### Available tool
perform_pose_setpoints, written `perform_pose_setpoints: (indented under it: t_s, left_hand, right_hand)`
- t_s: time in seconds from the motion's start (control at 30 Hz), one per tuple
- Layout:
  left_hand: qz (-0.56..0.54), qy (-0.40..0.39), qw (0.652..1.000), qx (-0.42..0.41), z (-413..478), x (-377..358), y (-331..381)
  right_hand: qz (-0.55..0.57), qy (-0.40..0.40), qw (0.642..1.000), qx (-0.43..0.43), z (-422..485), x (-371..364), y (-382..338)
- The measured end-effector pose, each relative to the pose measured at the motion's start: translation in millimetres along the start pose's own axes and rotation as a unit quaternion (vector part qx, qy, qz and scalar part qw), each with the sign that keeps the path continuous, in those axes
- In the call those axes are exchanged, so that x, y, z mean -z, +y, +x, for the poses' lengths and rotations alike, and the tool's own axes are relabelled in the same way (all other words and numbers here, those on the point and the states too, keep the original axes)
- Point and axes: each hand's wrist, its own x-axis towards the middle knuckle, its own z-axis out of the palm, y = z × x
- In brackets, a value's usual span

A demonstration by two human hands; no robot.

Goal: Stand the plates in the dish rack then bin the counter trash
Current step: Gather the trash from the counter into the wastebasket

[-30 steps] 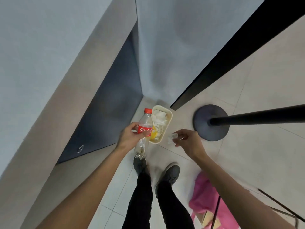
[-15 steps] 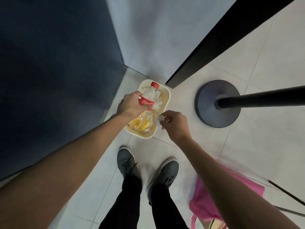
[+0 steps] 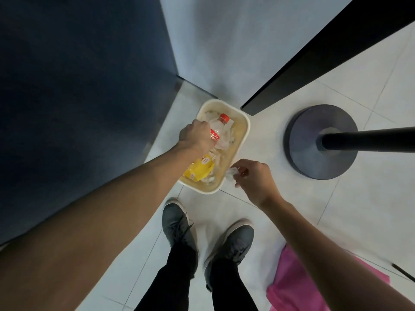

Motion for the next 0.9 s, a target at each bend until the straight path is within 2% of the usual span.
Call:
perform_pose_setpoints:
  t_s: [0.17,0.33,0.4,0.53,0.7,0.8,0.9]
  left_hand:
    - [-0.03,0.006,0.999,-0.037,-27.1,4.2,-10.7]
    - [-0.163,0.025,0.982,-0.09,-64.4,0.7,-37.4]
    - [-0.251,0.017,0.966,-0.058,-80.7,-2.4,-47.3]
    - [-0.395,-0.005,0.916,0.072,-109.7,-18.1,-68.9]
    - [-0.409,-0.056,0.899,0.147,-161.0,-32.5,-86.9]
    - [-0.395,-0.078,0.903,0.148,-197.1,-26.1,-87.6]
    - [-0.405,-0.067,0.901,0.136,-227.7,-8.5,-76.0]
  right_hand:
    - [0.007,0.016,1.0,0.003,5.7,11.0,-10.1]
    - [-0.031,0.021,0.999,0.032,27.0,21.8,-28.9]
    - [-0.048,0.008,0.999,0.022,32.7,24.0,-33.1]
    - [-0.103,-0.018,0.994,0.015,28.8,27.0,-40.8]
    - [-0.134,-0.061,0.989,0.032,-3.9,33.0,-51.2]
    - [-0.143,-0.091,0.985,0.045,-35.8,41.9,-60.5]
    - [-0.141,-0.111,0.982,0.061,-72.3,51.8,-71.9]
